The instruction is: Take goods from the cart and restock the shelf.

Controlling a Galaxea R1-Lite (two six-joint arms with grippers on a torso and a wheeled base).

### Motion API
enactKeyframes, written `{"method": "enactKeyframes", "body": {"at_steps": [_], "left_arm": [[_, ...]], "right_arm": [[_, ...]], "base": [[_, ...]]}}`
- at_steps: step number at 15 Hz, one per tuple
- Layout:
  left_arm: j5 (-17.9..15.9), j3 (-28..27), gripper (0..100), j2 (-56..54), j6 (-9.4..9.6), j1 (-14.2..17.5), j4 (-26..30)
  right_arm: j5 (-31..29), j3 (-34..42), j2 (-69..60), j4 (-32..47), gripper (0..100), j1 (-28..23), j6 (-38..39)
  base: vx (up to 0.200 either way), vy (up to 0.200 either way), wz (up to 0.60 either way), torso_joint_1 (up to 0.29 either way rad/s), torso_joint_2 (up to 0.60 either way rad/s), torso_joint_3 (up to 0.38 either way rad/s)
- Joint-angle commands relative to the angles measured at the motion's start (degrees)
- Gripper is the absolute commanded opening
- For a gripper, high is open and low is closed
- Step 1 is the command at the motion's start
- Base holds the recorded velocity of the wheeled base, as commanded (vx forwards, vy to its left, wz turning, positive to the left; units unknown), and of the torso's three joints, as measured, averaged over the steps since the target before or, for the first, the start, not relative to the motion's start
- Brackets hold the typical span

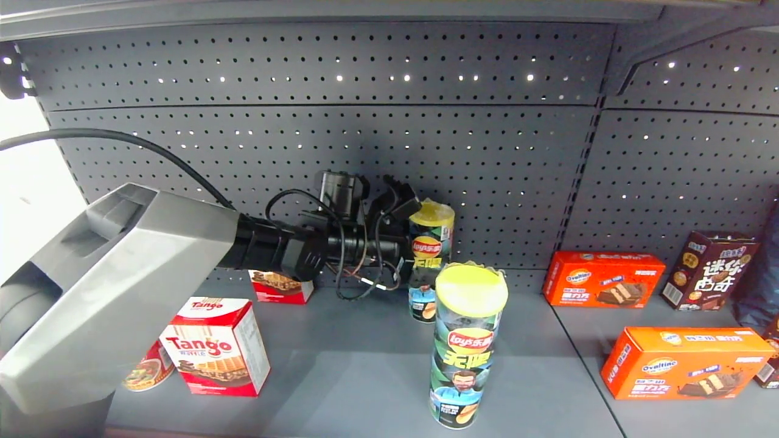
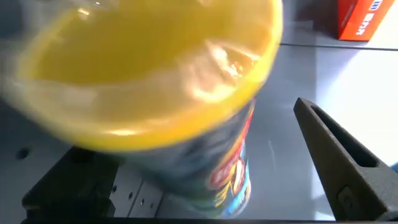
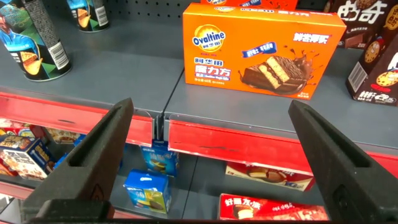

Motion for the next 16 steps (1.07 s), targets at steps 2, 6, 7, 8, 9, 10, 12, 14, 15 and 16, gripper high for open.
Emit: {"method": "enactKeyframes", "body": {"at_steps": [2,6,7,8,9,10,12,14,15,16], "left_arm": [[-0.01,4.61,100,-5.66,0.01,2.62,-0.07],[-0.01,11.82,100,-14.72,-0.17,8.86,-0.07],[0.08,16.74,100,-20.08,-0.79,12.47,-0.16],[0.87,21.22,100,-24.47,-0.79,15.98,-0.34],[2.19,24.83,100,-27.64,-0.79,18.62,-0.51],[5.35,31.77,100,-34.93,-0.79,23.89,-0.51],[13.53,41.88,100,-46.88,-0.96,29.78,-1.92],[28.03,51.72,100,-56.46,-9.22,31.63,-6.66],[31.98,54.01,100,-58.49,-12.47,31.54,-8.86],[40.77,61.04,100,-62.88,-19.24,31.27,-15.72]], "right_arm": [[0.0,0.01,0.09,0.0,100,0.02,-0.04],[0.0,0.01,0.09,0.0,100,0.02,-0.04],[0.0,0.01,0.09,0.0,100,0.02,-0.04],[0.0,0.01,0.09,0.0,100,0.02,-0.04],[0.0,0.01,0.09,0.0,100,0.02,-0.04],[0.0,0.01,0.09,0.0,100,0.02,-0.04],[0.0,0.01,0.09,0.0,100,0.02,-0.04],[0.0,0.01,0.09,0.0,100,0.02,-0.04],[0.0,0.01,0.09,0.0,100,0.02,-0.04],[0.0,0.01,0.09,0.0,100,0.02,-0.04]], "base": [[0.0,0.0,0.0,0.0,0.0,0.0],[0.0,0.0,0.0,0.0,0.0,0.0],[0.0,0.0,0.0,0.0,0.0,0.0],[0.0,0.0,0.0,0.0,0.0,0.0],[0.0,0.0,0.0,0.0,0.0,0.0],[0.0,0.0,0.0,0.0,0.0,0.0],[0.0,0.0,0.0,0.0,0.0,0.0],[0.0,0.0,0.0,0.0,0.0,0.0],[0.0,0.0,0.0,0.0,0.0,0.0],[0.0,0.0,0.0,0.0,0.0,0.0]]}}
